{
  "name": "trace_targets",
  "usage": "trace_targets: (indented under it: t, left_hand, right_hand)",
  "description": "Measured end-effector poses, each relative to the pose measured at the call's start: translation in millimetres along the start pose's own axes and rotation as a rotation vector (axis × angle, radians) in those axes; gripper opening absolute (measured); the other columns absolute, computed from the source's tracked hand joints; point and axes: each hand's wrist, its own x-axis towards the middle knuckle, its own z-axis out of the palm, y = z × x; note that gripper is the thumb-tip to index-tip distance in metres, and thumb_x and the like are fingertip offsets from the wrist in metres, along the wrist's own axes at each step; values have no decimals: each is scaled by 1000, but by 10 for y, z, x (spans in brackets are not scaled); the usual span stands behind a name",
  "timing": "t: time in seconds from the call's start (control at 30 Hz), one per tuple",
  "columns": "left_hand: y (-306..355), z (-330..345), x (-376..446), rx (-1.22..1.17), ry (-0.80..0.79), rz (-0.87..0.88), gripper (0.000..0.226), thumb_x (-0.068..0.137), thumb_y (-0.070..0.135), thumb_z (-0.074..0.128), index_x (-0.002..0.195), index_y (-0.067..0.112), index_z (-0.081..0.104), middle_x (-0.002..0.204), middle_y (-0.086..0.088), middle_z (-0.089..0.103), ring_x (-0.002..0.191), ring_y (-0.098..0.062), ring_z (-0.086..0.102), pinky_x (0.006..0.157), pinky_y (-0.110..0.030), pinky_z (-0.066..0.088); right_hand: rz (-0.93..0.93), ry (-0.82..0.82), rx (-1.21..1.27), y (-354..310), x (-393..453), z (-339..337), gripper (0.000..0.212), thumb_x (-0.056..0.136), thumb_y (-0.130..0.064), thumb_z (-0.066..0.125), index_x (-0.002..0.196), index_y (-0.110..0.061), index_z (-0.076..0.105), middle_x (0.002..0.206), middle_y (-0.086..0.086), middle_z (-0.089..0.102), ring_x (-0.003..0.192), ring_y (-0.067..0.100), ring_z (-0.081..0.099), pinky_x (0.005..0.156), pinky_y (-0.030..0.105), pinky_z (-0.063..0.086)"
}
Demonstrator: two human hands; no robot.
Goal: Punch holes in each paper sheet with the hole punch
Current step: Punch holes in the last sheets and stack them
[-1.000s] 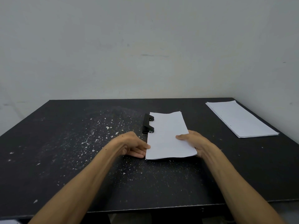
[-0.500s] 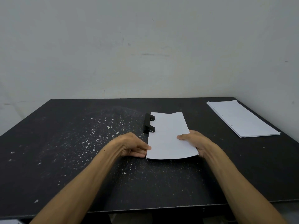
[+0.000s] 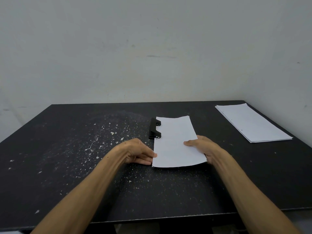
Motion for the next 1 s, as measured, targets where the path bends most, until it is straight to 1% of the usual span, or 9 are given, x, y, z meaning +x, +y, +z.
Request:
trace_targets:
  t: [0.1,0.17,0.27,0.33,0.43,0.6,0.73,0.87,1.0]
  left_hand:
    - [2,4,-13,2,-1,-3,29,82,-2,80,109,-8,73,103,-21,77,87,-24,76,69,-30,64]
    - [4,2,-19,3,-1,-4,29,82,-2,80,109,-8,73,103,-21,77,88,-24,76,69,-30,64]
    - [15,4,-39,6,-10,-6,32,81,-2,81,111,-9,73,106,-22,76,99,-28,73,71,-31,64]
    - [22,6,-49,5,-14,-7,33,80,-3,81,111,-9,72,107,-22,76,102,-29,72,72,-31,64]
    - [25,5,-57,9,-17,-6,34,80,-3,81,112,-10,72,107,-22,76,103,-29,72,73,-31,64]
    - [27,7,-58,15,-20,-10,34,80,-4,80,113,-10,72,108,-22,76,104,-29,72,74,-31,65]
    - [29,13,-57,19,-11,-7,35,78,-4,82,111,-10,72,109,-23,75,94,-26,73,70,-30,64]
    - [37,17,-63,32,-6,-1,30,78,-4,82,108,-8,73,107,-22,76,89,-24,74,67,-29,63]
    - [45,22,-68,39,-10,-1,22,79,-6,81,100,-5,74,104,-21,77,83,-23,75,66,-28,63]
  right_hand:
    - [-5,-2,5,3,9,-1,19,97,0,65,114,-7,70,104,12,80,90,29,77,68,36,62]
    - [-6,-2,11,8,15,-1,19,97,0,65,114,-7,70,104,12,80,91,30,77,71,38,62]
    - [-12,4,6,11,13,3,18,97,0,66,113,-7,69,104,12,79,90,29,77,68,36,62]
    - [-14,8,-1,16,21,0,20,96,0,66,115,-6,69,106,13,79,90,29,77,67,35,61]
    - [-14,2,1,22,35,-8,24,95,0,67,118,-5,69,109,14,79,95,31,77,71,37,62]
    - [-21,-7,-6,15,15,-8,22,96,0,66,117,-6,69,107,12,79,90,28,77,66,34,62]
    - [-21,-1,1,20,16,-6,21,96,1,67,116,-6,70,104,11,80,86,26,78,63,33,62]
    - [-22,-8,2,22,10,-16,22,96,1,66,116,-7,70,104,10,80,87,27,78,63,33,62]
    - [-33,-21,0,26,0,-21,21,96,2,65,114,-8,70,103,10,80,83,25,79,61,32,62]
